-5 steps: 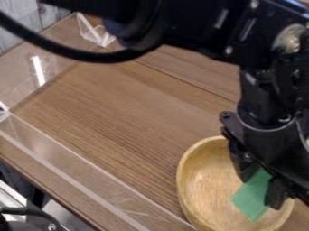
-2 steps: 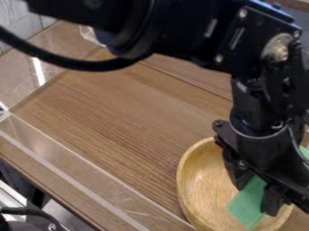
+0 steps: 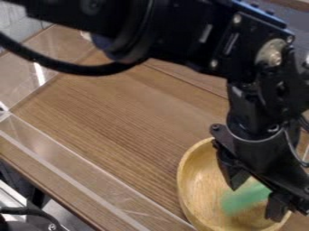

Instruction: Put the green block in the brown bowl

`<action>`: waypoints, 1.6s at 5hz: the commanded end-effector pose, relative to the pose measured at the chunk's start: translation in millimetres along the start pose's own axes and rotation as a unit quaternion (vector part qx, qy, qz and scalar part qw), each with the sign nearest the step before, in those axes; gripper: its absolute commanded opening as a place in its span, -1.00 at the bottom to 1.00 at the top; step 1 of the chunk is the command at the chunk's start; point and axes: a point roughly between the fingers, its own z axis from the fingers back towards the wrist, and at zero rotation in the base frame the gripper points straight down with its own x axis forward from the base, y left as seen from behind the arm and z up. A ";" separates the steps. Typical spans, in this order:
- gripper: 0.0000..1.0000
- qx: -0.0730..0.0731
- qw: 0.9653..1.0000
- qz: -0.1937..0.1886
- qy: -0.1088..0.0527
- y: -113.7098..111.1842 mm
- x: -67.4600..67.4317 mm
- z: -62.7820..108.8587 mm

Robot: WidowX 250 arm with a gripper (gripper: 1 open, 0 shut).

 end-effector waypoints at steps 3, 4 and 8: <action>1.00 -0.012 1.000 0.004 -0.009 7.7 6.5 -10.9; 1.00 -0.014 1.000 0.004 -0.008 10.8 7.1 -13.9; 1.00 -0.021 1.000 0.002 0.002 19.1 9.5 -21.2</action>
